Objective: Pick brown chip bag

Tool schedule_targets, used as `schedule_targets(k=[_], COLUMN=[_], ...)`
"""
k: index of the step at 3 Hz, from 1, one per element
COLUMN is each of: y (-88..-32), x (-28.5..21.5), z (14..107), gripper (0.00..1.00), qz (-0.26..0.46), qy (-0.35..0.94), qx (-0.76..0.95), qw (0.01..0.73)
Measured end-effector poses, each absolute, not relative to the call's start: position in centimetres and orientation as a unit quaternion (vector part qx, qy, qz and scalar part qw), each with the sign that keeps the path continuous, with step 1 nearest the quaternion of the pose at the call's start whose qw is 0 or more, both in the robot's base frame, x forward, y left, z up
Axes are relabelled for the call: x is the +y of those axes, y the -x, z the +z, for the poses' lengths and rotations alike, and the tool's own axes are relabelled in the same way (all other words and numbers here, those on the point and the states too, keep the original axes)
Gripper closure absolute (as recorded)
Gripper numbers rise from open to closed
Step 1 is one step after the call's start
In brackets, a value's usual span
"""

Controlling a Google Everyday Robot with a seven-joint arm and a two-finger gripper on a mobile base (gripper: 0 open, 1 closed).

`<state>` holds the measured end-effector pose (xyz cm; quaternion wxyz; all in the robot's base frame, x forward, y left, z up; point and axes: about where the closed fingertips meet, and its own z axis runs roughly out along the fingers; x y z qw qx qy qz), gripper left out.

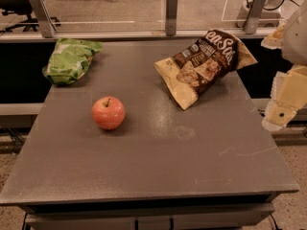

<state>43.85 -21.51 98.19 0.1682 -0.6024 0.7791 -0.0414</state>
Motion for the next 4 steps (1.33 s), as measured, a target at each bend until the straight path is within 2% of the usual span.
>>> schedule_targets(k=[1, 2, 4], y=[-43.8, -46.4, -54.5], x=[-21.5, -20.2, -14.0], z=[98.2, 98.1, 96.1], gripper=[0.00, 0.00, 0.00], qz=[-0.041, -0.049, -0.085], qy=[0.602, 0.626, 0.721], qx=[0.779, 0.755, 0.654], qw=[0.168, 0.192, 0.215])
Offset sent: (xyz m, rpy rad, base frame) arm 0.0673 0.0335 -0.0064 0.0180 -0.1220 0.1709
